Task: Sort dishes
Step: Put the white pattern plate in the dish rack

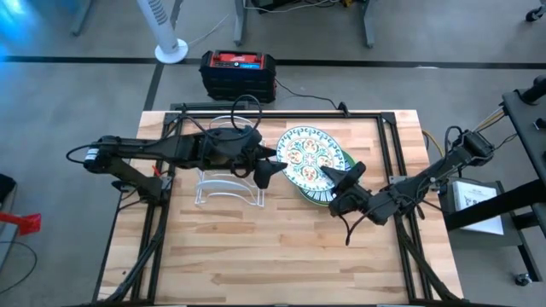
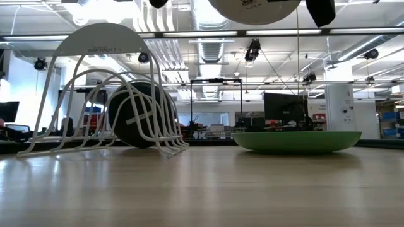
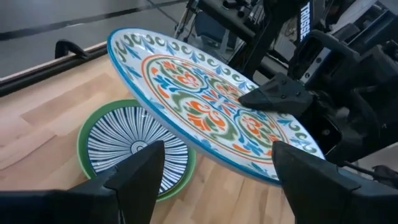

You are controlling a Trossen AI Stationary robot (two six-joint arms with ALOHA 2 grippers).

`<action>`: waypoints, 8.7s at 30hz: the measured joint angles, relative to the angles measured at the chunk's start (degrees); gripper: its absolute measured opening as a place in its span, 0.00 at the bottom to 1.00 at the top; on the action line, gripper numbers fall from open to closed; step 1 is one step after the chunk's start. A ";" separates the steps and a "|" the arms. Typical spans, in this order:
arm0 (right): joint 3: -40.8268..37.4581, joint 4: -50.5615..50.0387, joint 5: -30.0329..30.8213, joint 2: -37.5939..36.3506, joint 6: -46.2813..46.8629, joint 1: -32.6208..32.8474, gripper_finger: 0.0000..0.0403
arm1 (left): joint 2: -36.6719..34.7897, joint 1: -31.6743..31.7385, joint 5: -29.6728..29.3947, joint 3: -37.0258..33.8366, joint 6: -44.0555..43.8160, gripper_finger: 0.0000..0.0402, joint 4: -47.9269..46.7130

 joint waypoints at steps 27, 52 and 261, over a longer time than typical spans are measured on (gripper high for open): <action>0.11 -1.06 -0.31 -2.47 4.59 -1.22 0.06 | -1.46 0.15 0.10 1.77 4.65 0.71 1.47; 0.11 -15.46 -38.25 -20.47 44.86 -16.36 0.06 | -1.62 -1.18 -0.48 10.72 24.26 0.71 -5.83; 14.36 13.86 -98.43 37.18 62.94 -51.78 0.06 | 0.11 1.57 -58.73 10.72 50.46 0.71 -10.21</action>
